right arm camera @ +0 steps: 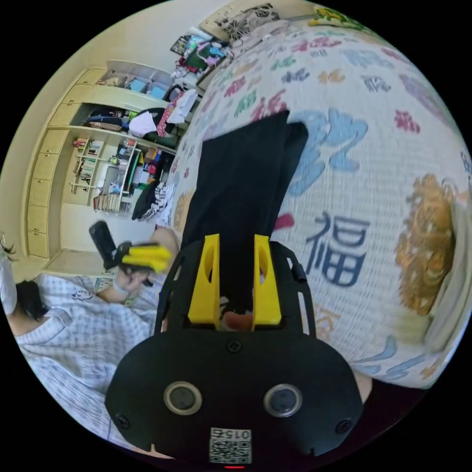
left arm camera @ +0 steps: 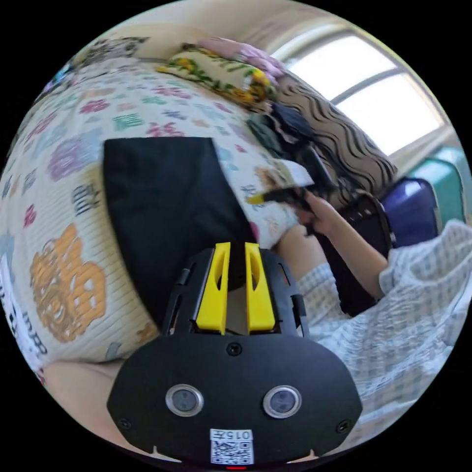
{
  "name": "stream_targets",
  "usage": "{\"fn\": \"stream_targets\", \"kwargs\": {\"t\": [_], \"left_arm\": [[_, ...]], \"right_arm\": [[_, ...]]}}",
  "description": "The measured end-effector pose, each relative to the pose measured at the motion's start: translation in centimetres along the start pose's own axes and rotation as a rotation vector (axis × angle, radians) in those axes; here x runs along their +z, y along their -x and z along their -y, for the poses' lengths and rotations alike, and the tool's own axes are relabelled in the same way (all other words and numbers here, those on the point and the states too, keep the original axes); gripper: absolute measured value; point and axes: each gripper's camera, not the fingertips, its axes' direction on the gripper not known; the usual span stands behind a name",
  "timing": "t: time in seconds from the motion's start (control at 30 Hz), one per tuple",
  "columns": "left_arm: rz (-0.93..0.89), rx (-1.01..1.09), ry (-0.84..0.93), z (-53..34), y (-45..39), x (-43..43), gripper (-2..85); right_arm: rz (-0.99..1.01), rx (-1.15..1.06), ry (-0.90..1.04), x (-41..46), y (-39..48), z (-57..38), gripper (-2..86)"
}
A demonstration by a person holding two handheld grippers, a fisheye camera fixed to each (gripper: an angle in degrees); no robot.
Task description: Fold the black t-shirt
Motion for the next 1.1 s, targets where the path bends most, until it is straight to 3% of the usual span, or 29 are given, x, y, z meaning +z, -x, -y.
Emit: {"fn": "stream_targets", "kwargs": {"t": [0.13,0.2,0.3,0.47,0.63,0.8,0.93,1.1], "left_arm": [[0.105,-0.068,0.095,-0.7,4.3,1.7,3.5],[0.195,-0.063,0.134,-0.8,4.8,2.8,1.1],[0.196,-0.086,0.137,-1.0,5.4,3.4,-0.3],[0.188,-0.095,0.179,-0.3,6.0,3.3,-0.3],[0.208,-0.032,0.006,3.7,6.7,-0.6,2.8],[0.247,-0.025,-0.038,10.5,9.1,0.3,6.0],[0.283,0.003,-0.047,14.1,10.2,3.0,5.9],[0.325,0.017,0.026,14.9,13.3,7.1,3.2]], "right_arm": [[-0.01,0.046,0.051,2.5,-1.1,-1.5,7.6],[-0.072,0.043,0.051,2.4,-1.6,-1.9,1.2],[-0.171,0.032,0.066,1.3,-1.9,-2.6,0.0],[-0.157,0.024,0.07,0.4,-2.5,-3.4,0.4],[-0.072,0.004,-0.07,-2.7,-3.3,-2.9,5.9],[-0.048,0.031,-0.301,-6.0,-4.7,1.5,8.6],[-0.088,0.054,-0.306,-5.9,-5.5,5.5,8.6],[-0.07,0.119,-0.257,-4.2,-8.6,5.7,1.4]]}}
